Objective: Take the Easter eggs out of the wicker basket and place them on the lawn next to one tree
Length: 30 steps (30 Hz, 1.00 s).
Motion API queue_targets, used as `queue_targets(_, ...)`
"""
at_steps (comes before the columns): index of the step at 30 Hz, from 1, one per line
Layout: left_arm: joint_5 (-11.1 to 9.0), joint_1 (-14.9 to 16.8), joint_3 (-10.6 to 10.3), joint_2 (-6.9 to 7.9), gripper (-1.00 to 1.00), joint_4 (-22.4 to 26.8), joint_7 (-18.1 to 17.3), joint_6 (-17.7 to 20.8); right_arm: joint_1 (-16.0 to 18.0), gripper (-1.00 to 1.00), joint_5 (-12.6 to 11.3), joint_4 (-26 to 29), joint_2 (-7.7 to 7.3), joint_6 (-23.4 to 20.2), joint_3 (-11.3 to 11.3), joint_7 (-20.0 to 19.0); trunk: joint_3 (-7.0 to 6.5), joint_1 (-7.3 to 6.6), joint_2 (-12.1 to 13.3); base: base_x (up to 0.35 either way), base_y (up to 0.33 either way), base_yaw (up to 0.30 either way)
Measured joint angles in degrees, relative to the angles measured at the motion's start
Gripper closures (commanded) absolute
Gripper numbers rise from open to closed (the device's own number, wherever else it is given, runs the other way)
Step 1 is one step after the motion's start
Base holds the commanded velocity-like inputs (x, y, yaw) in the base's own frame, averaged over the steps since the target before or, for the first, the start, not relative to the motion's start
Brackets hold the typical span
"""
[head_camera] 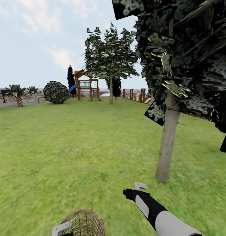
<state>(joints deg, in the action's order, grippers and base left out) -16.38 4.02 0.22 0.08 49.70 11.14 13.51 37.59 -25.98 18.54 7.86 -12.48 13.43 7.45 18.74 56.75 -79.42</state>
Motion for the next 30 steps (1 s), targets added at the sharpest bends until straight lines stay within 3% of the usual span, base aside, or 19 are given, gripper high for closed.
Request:
queue_targets(9, 0.15, 0.12, -0.07, -0.03, -1.00, -0.86, -0.12, -0.63, 0.03, -1.00, 0.03, -0.04, 0.01, 0.00, 0.05, 0.00, 0.00, 0.00, -0.01, 0.000, -0.007, 0.000)
queue_targets(20, 0.21, 5.11, -0.12, -0.12, -1.00, -3.83, -0.14, 0.19, 0.00, -1.00, 0.02, -0.04, 0.08, 0.00, 0.08, 0.00, 0.00, 0.00, 0.00, 0.000, -0.005, 0.000)
queue_targets(22, 0.19, 6.62, -0.10, -0.10, -1.00, -5.77, -0.14, 0.10, 0.01, -1.00, 0.02, -0.02, 0.05, 0.01, 0.07, 0.00, 0.00, 0.00, 0.00, 0.000, 0.000, 0.000)
queue_targets(27, -0.30, 13.20, 0.05, -0.02, -1.00, -18.63, -1.22, -1.80, 0.00, -1.00, 0.07, 0.27, 0.05, 0.11, 0.09, 0.00, 0.00, 0.00, 0.00, 0.000, 0.000, 0.000)
queue_targets(30, -0.49, 15.10, 0.07, -0.06, -1.00, -22.88, -1.78, -3.58, 0.00, -1.00, 0.08, 0.55, 0.07, 1.01, 0.12, -0.05, 0.00, 0.00, 0.00, 0.000, 0.000, 0.000)
